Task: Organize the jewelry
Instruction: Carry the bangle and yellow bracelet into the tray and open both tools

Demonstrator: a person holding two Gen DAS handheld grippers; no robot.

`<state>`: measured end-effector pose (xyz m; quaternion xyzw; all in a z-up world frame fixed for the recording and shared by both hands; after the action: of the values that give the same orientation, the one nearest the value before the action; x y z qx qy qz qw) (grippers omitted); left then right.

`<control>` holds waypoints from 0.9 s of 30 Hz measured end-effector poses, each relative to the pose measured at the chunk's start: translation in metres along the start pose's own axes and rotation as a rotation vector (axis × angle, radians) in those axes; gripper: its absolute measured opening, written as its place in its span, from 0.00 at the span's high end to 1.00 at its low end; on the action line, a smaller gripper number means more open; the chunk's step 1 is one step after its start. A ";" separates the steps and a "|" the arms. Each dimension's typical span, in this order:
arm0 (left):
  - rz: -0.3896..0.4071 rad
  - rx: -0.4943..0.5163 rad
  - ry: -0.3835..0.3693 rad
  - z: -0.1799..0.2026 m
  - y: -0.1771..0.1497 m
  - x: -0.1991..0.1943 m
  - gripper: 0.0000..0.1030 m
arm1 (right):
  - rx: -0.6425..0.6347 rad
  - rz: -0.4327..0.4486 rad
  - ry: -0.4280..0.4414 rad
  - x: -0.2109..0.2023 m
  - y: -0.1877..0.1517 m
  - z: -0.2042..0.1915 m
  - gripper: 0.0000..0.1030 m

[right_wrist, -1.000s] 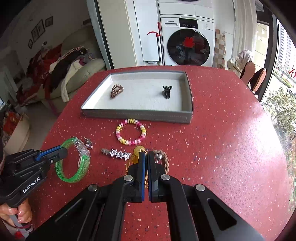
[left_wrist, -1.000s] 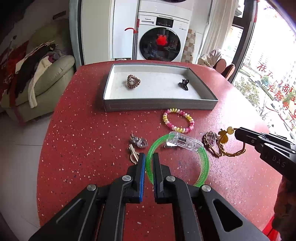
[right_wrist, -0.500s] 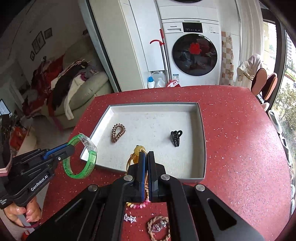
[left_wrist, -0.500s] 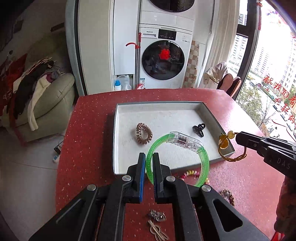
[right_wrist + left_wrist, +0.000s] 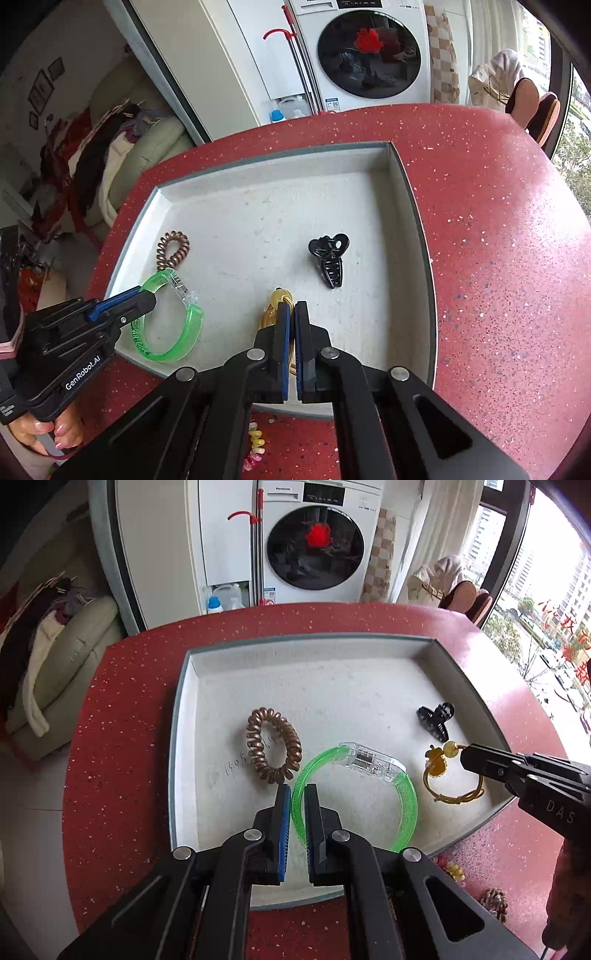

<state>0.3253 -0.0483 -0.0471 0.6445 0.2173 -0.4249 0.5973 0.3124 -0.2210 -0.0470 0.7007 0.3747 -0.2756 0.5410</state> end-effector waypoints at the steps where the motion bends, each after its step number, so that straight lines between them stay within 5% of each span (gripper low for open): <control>1: -0.011 0.006 0.001 0.001 -0.002 0.004 0.75 | 0.007 -0.003 -0.004 0.004 0.000 0.003 0.98; 18: 0.059 0.079 0.198 0.004 0.006 0.026 0.74 | 0.013 0.035 -0.082 0.018 0.010 0.016 0.95; 20: 0.068 0.068 0.194 0.003 0.004 0.022 0.74 | 0.019 0.047 -0.066 0.014 0.011 0.015 0.81; 22: 0.085 0.054 0.187 0.000 0.004 0.017 0.74 | 0.028 0.069 -0.056 0.008 0.011 0.014 0.45; 24: 0.095 0.045 0.186 -0.001 0.005 0.014 0.74 | 0.034 0.093 -0.045 0.001 0.013 0.015 0.45; 26: 0.094 0.033 0.185 -0.004 0.006 0.013 0.61 | 0.038 0.104 -0.026 -0.004 0.016 0.013 0.45; 27: 0.097 0.026 0.186 -0.005 0.005 0.012 0.28 | 0.036 0.112 -0.024 -0.007 0.016 0.012 0.45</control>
<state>0.3370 -0.0469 -0.0539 0.6987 0.2349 -0.3364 0.5861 0.3221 -0.2360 -0.0353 0.7267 0.3234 -0.2601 0.5474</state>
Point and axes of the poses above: each gripper's, at about its wrist camera, not at the fingertips, and x roughly the way its jaws point, z to its right, y to its top, the point moved 3 cm from there along x, roughly the way its jaws point, and after that the axes turned 5 degrees about z, right-handed, at the moved point
